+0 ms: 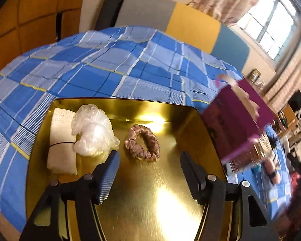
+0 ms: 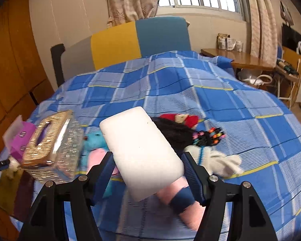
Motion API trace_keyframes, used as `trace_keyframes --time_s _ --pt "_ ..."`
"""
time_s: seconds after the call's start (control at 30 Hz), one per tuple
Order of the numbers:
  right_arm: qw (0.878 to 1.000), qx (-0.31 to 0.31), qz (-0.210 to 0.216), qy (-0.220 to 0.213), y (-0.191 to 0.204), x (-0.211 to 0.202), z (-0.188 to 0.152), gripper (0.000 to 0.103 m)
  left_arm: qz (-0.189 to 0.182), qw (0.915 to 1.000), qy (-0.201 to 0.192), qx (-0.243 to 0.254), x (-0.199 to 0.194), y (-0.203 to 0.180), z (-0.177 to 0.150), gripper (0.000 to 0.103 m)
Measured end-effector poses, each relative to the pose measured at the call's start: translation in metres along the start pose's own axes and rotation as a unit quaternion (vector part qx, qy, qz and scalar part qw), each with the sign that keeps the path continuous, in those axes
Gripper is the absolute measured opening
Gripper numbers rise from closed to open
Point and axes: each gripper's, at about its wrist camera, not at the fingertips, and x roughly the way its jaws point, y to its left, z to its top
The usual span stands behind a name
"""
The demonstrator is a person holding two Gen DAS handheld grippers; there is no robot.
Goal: Organize soft objects
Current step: 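Lower the white roll into the gold tray and open the right gripper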
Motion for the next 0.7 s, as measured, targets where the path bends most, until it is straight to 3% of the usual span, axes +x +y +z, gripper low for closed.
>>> trace_keyframes --time_s 0.3,0.5,0.7 --pt "0.997 0.014 0.076 0.015 0.062 -0.032 -0.019 0.069 0.013 0.9984 -0.036 0.042 -0.032 -0.008 -0.033 0.078" --pt "0.99 -0.02 0.137 0.039 0.131 -0.048 -0.035 0.069 0.031 0.9984 -0.028 0.037 -0.035 -0.001 -0.046 0.082" --pt "0.974 -0.06 0.203 0.083 0.215 -0.049 -0.051 0.069 0.053 0.9975 -0.04 0.024 -0.046 0.013 -0.055 0.085"
